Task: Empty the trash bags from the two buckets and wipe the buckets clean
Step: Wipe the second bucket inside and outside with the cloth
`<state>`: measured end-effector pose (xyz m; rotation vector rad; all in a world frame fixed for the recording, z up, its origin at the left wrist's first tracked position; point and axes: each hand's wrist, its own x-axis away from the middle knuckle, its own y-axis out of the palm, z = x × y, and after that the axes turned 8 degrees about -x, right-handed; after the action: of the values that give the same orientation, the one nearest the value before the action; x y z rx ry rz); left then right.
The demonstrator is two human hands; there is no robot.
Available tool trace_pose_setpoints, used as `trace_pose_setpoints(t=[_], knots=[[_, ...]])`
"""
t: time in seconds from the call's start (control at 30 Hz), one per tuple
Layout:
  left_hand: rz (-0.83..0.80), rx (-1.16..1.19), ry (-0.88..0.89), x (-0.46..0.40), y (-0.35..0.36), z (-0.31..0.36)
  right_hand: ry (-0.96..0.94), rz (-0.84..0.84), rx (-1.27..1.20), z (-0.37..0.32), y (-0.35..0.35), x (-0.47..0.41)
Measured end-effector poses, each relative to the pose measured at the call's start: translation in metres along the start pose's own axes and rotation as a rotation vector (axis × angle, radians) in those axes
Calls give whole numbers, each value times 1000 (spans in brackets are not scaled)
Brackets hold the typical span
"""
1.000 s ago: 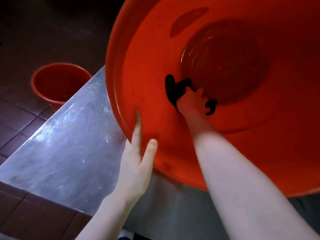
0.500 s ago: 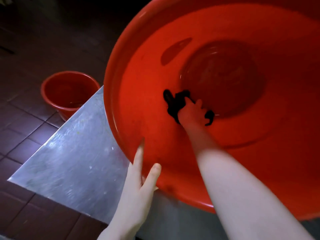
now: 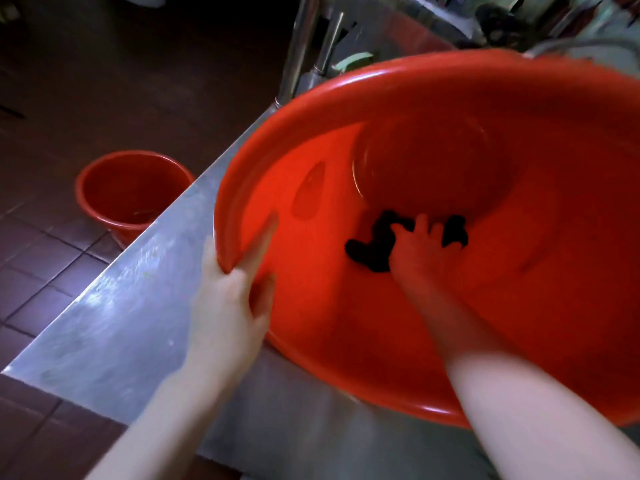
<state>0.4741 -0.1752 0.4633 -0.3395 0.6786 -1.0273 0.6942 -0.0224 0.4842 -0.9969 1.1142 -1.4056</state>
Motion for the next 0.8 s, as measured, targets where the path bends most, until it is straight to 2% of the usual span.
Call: trace_pose_setpoints(t=[0.07, 0.13, 0.23, 0.33, 0.37, 0.47, 0.53, 0.6, 0.67, 0.73, 0.8], knots=[[-47, 81, -158, 23, 20, 6, -9, 28, -18, -2, 2, 5], [-69, 103, -244, 38, 33, 15, -110, 43, -164, -11, 11, 31], [-68, 102, -278, 43, 40, 16, -387, 125, -486, -20, 20, 108], [-84, 121, -236, 46, 40, 10, -519, 123, -502, -12, 23, 147], [-79, 137, -220, 46, 40, 10, -470, 126, -452, -10, 22, 135], [-53, 173, -205, 47, 41, 9, -129, 117, -208, -16, 20, 60], [-52, 174, -200, 48, 42, 10, 119, 5, -292, -30, 13, 9], [-40, 172, -196, 49, 43, 10, 214, -27, -397, -46, 10, -7], [-42, 167, -216, 49, 42, 9, 55, 26, -473, -55, 12, 15], [-66, 186, -241, 48, 41, 8, -278, 130, -634, -53, 17, 72], [-75, 205, -240, 48, 40, 7, -549, 91, -724, -43, 22, 129]])
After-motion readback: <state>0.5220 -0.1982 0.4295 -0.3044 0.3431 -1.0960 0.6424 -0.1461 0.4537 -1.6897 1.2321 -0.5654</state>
